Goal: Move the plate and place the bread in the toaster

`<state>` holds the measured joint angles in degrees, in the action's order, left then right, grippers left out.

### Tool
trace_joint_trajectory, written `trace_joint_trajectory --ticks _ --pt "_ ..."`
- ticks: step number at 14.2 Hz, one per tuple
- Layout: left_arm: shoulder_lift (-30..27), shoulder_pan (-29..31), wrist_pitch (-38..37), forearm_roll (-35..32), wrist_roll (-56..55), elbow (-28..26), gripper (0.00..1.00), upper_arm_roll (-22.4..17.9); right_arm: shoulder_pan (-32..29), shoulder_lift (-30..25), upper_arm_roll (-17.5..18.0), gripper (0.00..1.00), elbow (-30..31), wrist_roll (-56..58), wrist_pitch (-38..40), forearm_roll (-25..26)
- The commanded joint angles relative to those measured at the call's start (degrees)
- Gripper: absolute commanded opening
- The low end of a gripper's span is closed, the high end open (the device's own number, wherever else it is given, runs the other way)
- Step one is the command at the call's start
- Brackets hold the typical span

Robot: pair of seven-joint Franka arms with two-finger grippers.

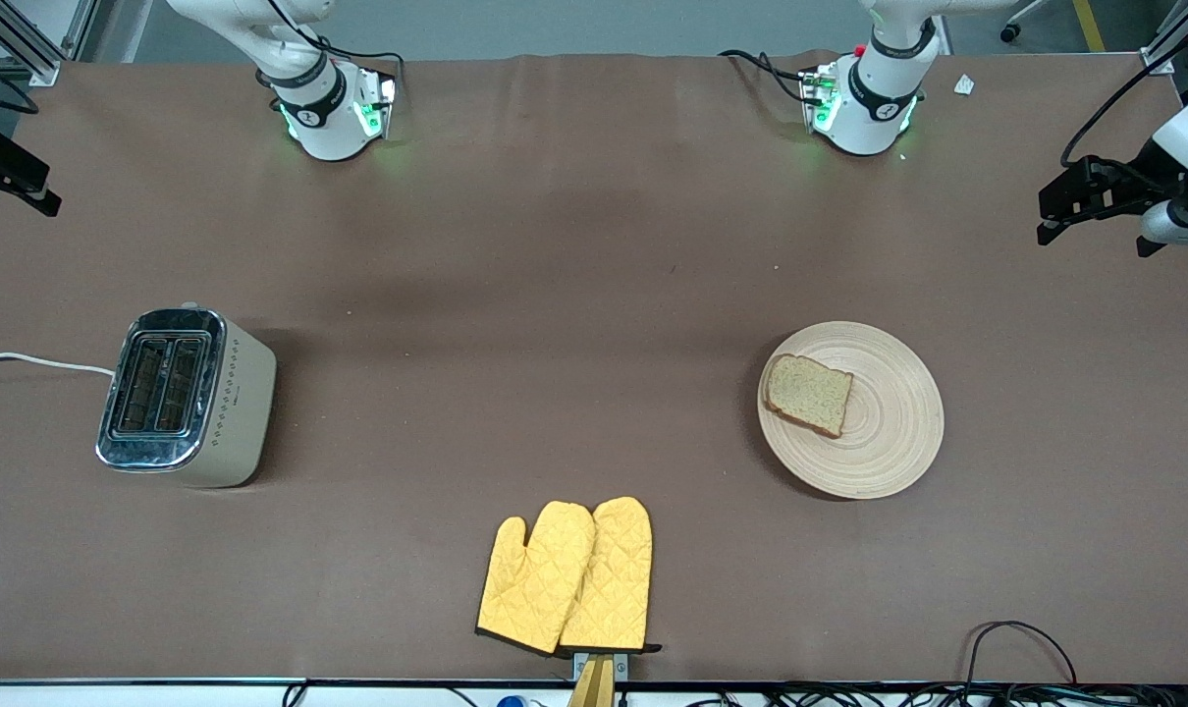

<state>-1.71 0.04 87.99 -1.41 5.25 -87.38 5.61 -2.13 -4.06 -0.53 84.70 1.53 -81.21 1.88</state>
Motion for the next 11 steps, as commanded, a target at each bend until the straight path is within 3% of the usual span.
trace_joint_trajectory --ticks 1,8,11 --pt "0.40 0.13 -0.97 0.18 1.43 1.25 1.00 -0.07 3.25 0.02 -0.08 1.00 -0.77 -1.00 0.53 0.93" --pt "3.20 0.83 -0.89 0.62 1.69 2.91 1.00 -0.60 4.50 0.02 -0.08 1.00 -0.42 -1.36 2.37 0.76" --pt "5.84 3.29 -0.80 6.13 2.13 3.44 1.00 -0.77 5.64 -0.07 -0.08 1.00 -0.42 -2.76 3.16 0.93"
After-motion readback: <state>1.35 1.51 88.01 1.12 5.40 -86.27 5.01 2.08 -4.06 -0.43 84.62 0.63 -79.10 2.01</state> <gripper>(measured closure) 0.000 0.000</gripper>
